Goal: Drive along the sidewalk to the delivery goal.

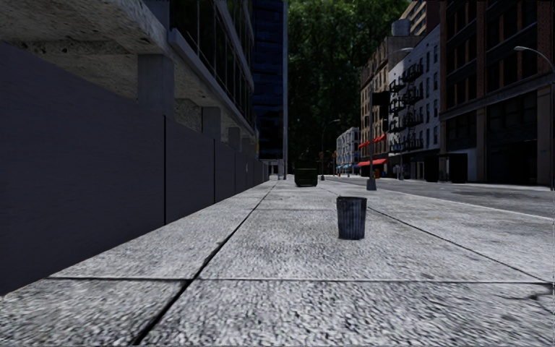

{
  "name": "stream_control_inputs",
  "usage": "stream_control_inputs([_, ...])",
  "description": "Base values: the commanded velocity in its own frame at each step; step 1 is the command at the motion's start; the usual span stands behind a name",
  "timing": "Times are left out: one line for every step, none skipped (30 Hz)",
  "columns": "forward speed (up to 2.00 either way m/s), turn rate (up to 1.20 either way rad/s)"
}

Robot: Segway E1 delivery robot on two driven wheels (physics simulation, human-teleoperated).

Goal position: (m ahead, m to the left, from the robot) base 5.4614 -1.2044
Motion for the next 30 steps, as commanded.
stream_control_inputs([1.81, 0.81])
stream_control_inputs([1.81, 0.81])
stream_control_inputs([1.81, 0.81])
stream_control_inputs([1.81, 0.78])
stream_control_inputs([1.81, 0.73])
stream_control_inputs([1.81, 0.73])
stream_control_inputs([1.81, 0.53])
stream_control_inputs([1.81, 0.0])
stream_control_inputs([1.81, 0.0])
stream_control_inputs([1.81, 0.0])
stream_control_inputs([1.81, 0.0])
stream_control_inputs([1.81, 0.0])
stream_control_inputs([1.81, 0.0])
stream_control_inputs([1.81, 0.0])
stream_control_inputs([1.81, 0.0])
stream_control_inputs([1.81, 0.0])
stream_control_inputs([1.81, 0.0])
stream_control_inputs([1.81, 0.0])
stream_control_inputs([1.81, -0.02])
stream_control_inputs([1.81, -0.02])
stream_control_inputs([1.81, -0.07])
stream_control_inputs([1.81, -0.32])
stream_control_inputs([1.81, -0.44])
stream_control_inputs([1.81, -0.44])
stream_control_inputs([1.81, -0.47])
stream_control_inputs([1.81, -0.48])
stream_control_inputs([1.81, -0.48])
stream_control_inputs([1.81, -0.48])
stream_control_inputs([1.81, -0.48])
stream_control_inputs([1.81, -0.48])
